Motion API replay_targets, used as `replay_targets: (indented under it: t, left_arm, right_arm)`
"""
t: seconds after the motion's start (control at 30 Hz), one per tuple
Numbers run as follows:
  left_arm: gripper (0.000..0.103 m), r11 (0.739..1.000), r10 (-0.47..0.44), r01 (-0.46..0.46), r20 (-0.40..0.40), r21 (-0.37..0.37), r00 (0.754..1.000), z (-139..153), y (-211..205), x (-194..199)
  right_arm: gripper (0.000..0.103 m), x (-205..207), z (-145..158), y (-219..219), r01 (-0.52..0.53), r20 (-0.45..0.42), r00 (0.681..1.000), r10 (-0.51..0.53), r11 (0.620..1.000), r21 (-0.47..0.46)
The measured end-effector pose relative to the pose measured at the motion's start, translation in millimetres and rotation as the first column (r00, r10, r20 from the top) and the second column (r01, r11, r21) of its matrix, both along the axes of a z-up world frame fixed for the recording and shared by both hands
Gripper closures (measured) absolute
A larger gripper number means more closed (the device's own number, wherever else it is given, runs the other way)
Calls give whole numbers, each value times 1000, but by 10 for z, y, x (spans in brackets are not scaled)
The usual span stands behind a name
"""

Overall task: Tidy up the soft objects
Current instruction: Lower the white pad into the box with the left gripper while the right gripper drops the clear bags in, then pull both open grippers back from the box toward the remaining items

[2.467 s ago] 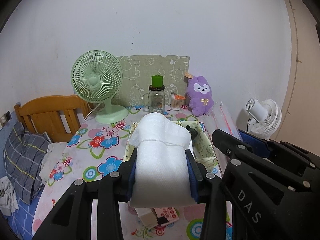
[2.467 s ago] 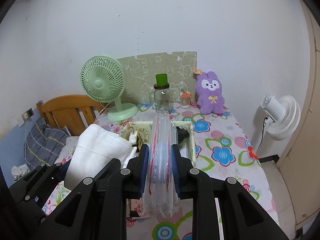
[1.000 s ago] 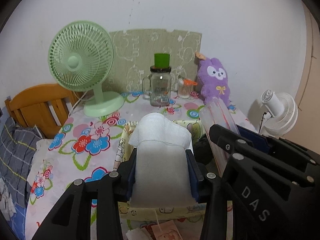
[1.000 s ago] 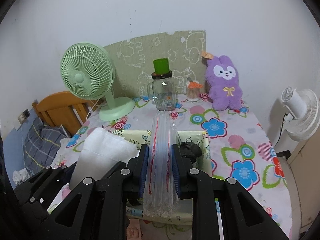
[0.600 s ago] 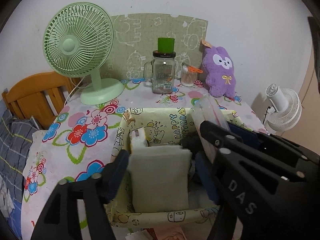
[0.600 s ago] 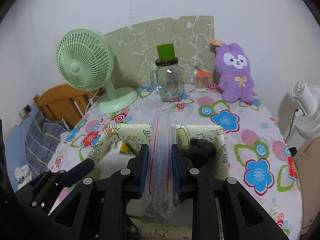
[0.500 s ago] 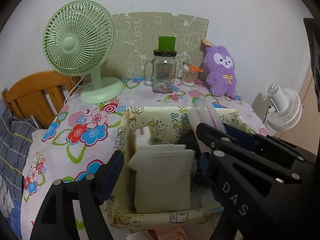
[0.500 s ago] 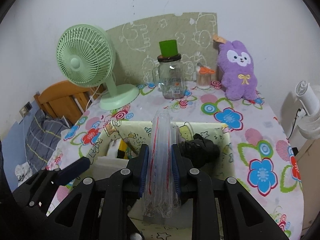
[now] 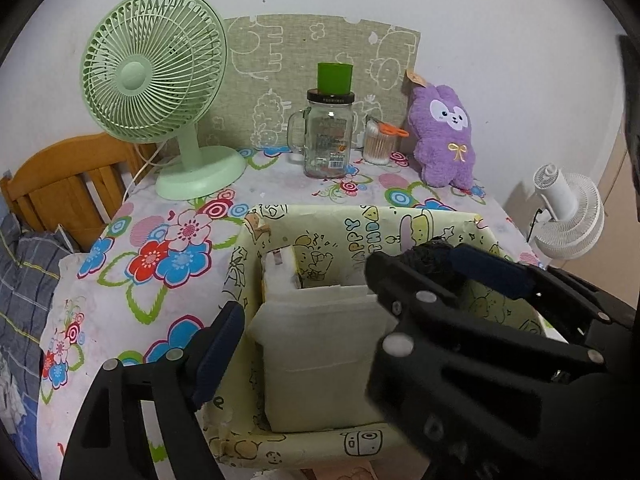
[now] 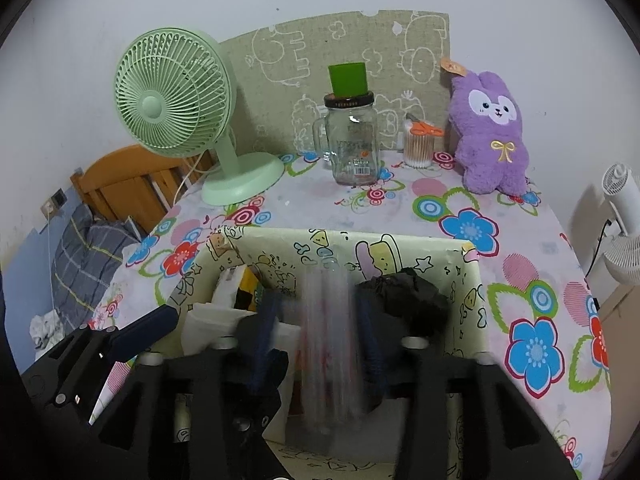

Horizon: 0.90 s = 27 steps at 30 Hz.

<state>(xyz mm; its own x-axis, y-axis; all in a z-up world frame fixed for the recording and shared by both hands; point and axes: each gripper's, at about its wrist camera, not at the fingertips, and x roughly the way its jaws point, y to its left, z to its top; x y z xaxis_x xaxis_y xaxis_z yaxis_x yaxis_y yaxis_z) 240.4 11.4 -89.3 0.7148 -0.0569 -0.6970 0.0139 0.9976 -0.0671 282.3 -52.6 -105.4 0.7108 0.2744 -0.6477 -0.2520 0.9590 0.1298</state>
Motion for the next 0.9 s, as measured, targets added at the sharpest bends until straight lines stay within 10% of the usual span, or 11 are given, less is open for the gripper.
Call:
replay_targets:
  t: [0.9]
  left_arm:
    - [0,999,-34,30,117,33,993,404,-209,-593]
  right_arm:
    - [14,-748,458,-248,64,112,992,-65,998,10]
